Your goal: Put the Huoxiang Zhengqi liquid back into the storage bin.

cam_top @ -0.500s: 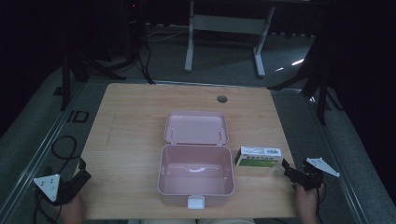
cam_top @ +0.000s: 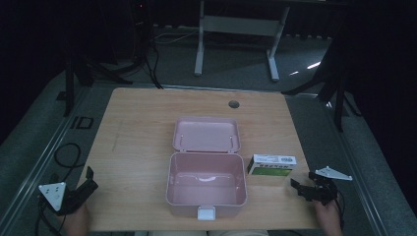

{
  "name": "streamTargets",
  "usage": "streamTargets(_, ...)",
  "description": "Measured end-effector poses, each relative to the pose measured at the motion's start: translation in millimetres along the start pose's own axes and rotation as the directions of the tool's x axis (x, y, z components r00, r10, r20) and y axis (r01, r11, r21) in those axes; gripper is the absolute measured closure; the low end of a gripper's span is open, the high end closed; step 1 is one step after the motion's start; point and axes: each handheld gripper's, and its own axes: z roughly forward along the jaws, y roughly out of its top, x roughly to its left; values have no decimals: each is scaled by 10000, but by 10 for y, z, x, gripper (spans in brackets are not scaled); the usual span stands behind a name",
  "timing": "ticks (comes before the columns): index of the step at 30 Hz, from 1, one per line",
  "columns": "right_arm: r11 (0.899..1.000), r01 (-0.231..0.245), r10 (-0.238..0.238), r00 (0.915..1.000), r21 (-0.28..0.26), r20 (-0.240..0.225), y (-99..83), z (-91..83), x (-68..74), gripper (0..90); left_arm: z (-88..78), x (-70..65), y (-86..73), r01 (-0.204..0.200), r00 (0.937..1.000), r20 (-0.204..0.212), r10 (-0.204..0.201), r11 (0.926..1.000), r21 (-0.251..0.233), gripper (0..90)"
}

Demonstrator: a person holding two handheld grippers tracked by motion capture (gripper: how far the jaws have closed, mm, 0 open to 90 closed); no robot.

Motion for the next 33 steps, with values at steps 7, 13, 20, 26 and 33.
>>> streamTargets(7,9821,1386,-1241,9855,1277,-1153,93,-66,39,113,1,-25,0,-216,9998,6,216,9998,15,21)
streamTargets(13,9357,2645,-2116,9503,2336,-2283,198,-70,136,110,3,-23,1,-227,9997,114,226,9997,78,22)
streamTargets(20,8739,3807,-2882,9065,3021,-3086,313,-76,253,118,2,-24,2,-211,9996,164,210,9997,79,22)
streamTargets(26,7544,5164,-3775,8463,4052,-3759,416,-67,385,123,3,-29,2,-266,9995,200,264,9996,87,21)
streamTargets(33,6149,6259,-4245,7754,4798,-4675,479,-38,542,117,6,-34,1,-288,9993,232,285,9995,120,21)
